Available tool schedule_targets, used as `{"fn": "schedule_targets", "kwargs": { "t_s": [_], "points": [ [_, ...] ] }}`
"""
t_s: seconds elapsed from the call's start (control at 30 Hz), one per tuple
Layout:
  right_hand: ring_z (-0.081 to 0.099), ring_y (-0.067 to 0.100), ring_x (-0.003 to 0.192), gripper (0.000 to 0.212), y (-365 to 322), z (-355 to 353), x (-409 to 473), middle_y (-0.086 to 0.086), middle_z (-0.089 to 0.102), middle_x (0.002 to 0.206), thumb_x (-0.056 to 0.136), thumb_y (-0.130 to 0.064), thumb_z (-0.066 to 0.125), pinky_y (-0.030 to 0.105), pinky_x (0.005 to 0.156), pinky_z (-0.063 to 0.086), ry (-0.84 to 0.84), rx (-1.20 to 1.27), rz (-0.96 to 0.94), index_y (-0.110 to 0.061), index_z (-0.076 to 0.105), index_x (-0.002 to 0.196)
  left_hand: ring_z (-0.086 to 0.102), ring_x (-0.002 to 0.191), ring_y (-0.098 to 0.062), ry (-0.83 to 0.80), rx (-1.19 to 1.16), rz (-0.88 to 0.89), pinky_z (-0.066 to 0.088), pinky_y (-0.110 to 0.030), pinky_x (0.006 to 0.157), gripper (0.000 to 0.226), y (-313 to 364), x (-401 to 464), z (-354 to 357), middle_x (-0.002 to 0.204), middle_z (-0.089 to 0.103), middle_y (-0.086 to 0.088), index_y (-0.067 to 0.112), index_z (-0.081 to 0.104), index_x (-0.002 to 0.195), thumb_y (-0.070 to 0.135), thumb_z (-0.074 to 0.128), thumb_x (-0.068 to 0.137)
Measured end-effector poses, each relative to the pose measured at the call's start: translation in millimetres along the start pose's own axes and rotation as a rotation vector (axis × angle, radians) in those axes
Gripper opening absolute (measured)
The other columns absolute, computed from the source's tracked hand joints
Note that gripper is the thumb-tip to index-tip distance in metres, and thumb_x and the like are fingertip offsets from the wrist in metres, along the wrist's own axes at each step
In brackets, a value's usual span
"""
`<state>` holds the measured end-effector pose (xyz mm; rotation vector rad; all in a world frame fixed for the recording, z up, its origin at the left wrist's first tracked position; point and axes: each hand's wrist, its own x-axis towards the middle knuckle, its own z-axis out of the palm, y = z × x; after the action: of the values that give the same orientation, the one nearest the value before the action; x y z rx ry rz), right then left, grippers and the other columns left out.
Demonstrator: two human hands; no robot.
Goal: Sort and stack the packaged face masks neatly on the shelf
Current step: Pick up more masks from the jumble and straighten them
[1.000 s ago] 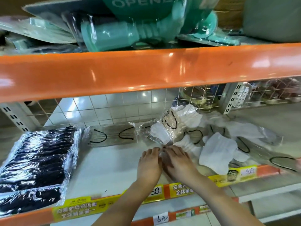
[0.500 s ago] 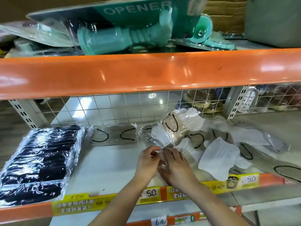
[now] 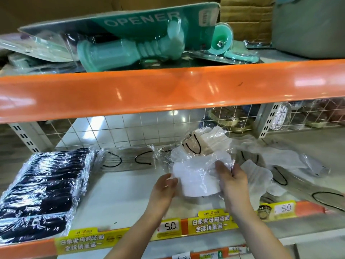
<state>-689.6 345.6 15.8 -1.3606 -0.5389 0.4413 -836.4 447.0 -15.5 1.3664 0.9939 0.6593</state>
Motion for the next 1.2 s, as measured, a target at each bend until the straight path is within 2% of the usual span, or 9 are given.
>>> {"fn": "schedule_targets", "kwargs": {
  "t_s": [0.07, 0.13, 0.27, 0.4, 0.47, 0.6, 0.7, 0.83, 1.2],
  "points": [
    [0.068, 0.029, 0.088, 0.006, -3, 0, 0, 0.007, 0.073, 0.088, 0.094, -0.017, 0.060, 0.043, 0.080, 0.052, 0.001, 0.100, 0.071, -0.012, 0.064, 0.095, 0.068, 0.095, -0.021, -0.032, -0.053, -0.010, 0.055, -0.043, 0.085, 0.050, 1, -3, -2, 0.106, 0.070, -0.003, 0.019, 0.064, 0.110, 0.054, 0.068, 0.074],
    [0.068, 0.022, 0.083, 0.007, -5, 0, -1, 0.004, 0.073, 0.087, 0.094, -0.014, 0.059, 0.038, 0.076, 0.052, -0.004, 0.135, 0.095, -0.013, 0.065, 0.098, 0.068, 0.094, -0.027, -0.083, -0.117, -0.004, 0.055, -0.051, 0.083, 0.041, 3, -5, -6, 0.101, 0.072, -0.005, 0.015, 0.066, 0.106, 0.046, 0.069, 0.080],
    [0.067, 0.022, 0.085, 0.031, -3, 3, 2, 0.013, 0.070, 0.094, 0.081, -0.024, 0.068, 0.043, 0.078, 0.053, -0.049, -0.045, 0.070, -0.009, 0.058, 0.107, 0.049, 0.050, -0.012, 0.038, -0.155, 0.042, 0.042, -0.024, 0.049, 0.020, 8, -7, -11, 0.054, 0.054, 0.006, 0.009, 0.054, 0.072, 0.011, 0.066, 0.088],
    [0.054, 0.002, 0.059, 0.019, 6, 2, 7, 0.001, 0.056, 0.078, 0.087, -0.002, 0.060, 0.017, 0.054, 0.045, -0.148, -0.326, 0.078, -0.010, 0.053, 0.102, 0.039, 0.038, -0.010, 0.194, -0.143, 0.060, 0.029, -0.022, 0.042, 0.015, 8, -4, -21, 0.048, 0.048, 0.002, 0.005, 0.053, 0.078, 0.008, 0.063, 0.090],
    [0.053, 0.003, 0.048, 0.036, 11, 0, 6, -0.005, 0.052, 0.075, 0.087, 0.008, 0.054, 0.017, 0.045, 0.045, -0.185, -0.402, 0.068, -0.007, 0.052, 0.119, 0.040, 0.036, -0.008, 0.235, -0.136, 0.076, 0.031, -0.020, 0.038, 0.015, 8, -6, -25, 0.050, 0.047, 0.000, 0.005, 0.052, 0.078, 0.005, 0.061, 0.091],
    [0.058, 0.012, 0.075, 0.049, 24, -8, 5, 0.001, 0.059, 0.090, 0.084, 0.006, 0.058, 0.013, 0.062, 0.041, -0.153, -0.651, -0.119, -0.009, 0.053, 0.130, 0.047, 0.041, -0.014, 0.268, -0.173, 0.079, 0.044, -0.023, 0.037, 0.015, 3, -10, -22, 0.060, 0.045, -0.008, 0.005, 0.051, 0.078, 0.002, 0.057, 0.092],
    [0.054, 0.032, 0.106, 0.048, 30, -17, 1, 0.013, 0.057, 0.114, 0.077, 0.006, 0.055, 0.034, 0.084, 0.048, -0.094, -0.923, -0.386, -0.007, 0.057, 0.123, 0.053, 0.044, -0.024, 0.260, -0.185, 0.084, 0.042, -0.024, 0.039, 0.013, 0, -13, -15, 0.065, 0.048, -0.016, 0.000, 0.051, 0.084, -0.005, 0.046, 0.095],
    [0.040, 0.027, 0.130, 0.057, 33, -30, -10, 0.008, 0.049, 0.136, 0.076, -0.008, 0.064, 0.050, 0.111, 0.030, -0.274, -1.198, -0.645, -0.016, 0.051, 0.131, 0.054, 0.038, -0.008, 0.172, -0.226, 0.083, 0.048, -0.022, 0.043, 0.022, 10, -22, 8, 0.066, 0.043, -0.013, 0.001, 0.044, 0.077, -0.013, 0.040, 0.093],
    [0.060, 0.016, 0.108, 0.067, 28, -74, 15, -0.005, 0.064, 0.116, 0.051, -0.007, 0.082, 0.039, 0.101, 0.044, -0.230, -1.263, -0.447, -0.021, 0.064, 0.114, 0.066, 0.057, -0.027, -0.155, -0.127, 0.075, 0.058, -0.033, 0.056, 0.012, 25, -18, 68, 0.062, 0.052, -0.006, -0.002, 0.049, 0.085, -0.011, 0.046, 0.093]
  ]
}}
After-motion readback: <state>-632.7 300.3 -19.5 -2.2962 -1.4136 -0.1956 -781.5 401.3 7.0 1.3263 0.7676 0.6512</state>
